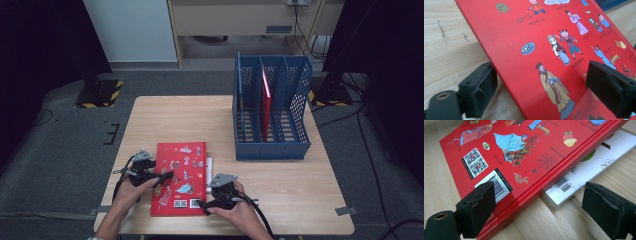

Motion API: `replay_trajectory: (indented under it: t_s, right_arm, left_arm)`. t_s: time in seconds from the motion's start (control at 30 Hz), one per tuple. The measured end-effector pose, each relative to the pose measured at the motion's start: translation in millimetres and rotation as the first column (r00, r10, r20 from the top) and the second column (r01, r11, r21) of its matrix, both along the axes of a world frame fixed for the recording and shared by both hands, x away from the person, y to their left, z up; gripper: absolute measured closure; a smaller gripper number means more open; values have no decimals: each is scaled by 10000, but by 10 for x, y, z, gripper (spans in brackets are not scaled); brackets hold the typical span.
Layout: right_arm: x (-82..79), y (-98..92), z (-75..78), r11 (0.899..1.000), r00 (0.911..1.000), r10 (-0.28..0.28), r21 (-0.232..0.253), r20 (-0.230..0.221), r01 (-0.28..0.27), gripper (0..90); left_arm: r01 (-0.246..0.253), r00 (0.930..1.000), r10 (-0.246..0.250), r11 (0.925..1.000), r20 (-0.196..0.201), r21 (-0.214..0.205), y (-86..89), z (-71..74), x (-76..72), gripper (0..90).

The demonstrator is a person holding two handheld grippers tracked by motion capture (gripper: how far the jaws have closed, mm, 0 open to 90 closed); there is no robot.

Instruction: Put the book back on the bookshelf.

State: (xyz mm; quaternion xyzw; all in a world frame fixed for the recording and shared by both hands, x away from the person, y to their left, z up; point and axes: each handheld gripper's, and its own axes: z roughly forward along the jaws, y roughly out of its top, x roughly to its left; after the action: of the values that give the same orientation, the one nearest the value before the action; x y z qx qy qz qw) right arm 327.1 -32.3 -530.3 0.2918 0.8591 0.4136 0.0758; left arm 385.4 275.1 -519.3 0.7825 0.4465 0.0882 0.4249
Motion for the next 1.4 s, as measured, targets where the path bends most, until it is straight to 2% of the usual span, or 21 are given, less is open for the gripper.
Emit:
replay_trajectory:
  t_s: [0.13, 0.4, 0.5, 0.73, 0.9, 1.03, 1.27, 1.4]
  right_arm:
    - [19, 19, -2, 9999, 9999, 151, 35, 75, -152, 116]
    - [86, 68, 7, 9998, 9998, 214, 14, 61, -214, 90]
    - [118, 95, 27, 9997, 9993, 249, -43, 282, -248, 86]
    - [209, 81, 10, 9997, 9998, 144, 190, -152, -141, 64]
    - [259, 78, -20, 9992, 9988, 75, 406, -476, -56, 47]
    - [288, 80, -28, 9987, 9978, -10, 513, -667, 44, 51]
    - [289, 110, 28, 9982, 9969, -327, 480, -717, 362, 79]
    - [302, 104, 73, 9973, 9976, -502, 511, -482, 527, 112]
  left_arm:
    - [112, 9999, -112, 9999, -109, -3, 15, 8, -7, 167]
    - [239, 9995, -238, 9997, -184, 16, 5, -4, -1, 175]
    - [440, 9987, -439, 9990, -274, 32, -32, -13, 0, 181]
    - [474, 9986, -473, 9989, -251, 34, -41, -7, -1, 183]
    - [437, 9990, -438, 9990, -134, -88, -56, 16, -7, 237]
    - [429, 9989, -429, 9991, -189, -39, -69, 22, -3, 235]
    - [403, 9991, -403, 9992, 128, -17, -82, 91, -24, 249]
    - [316, 9989, -315, 9995, 353, -13, -87, 134, -32, 264]
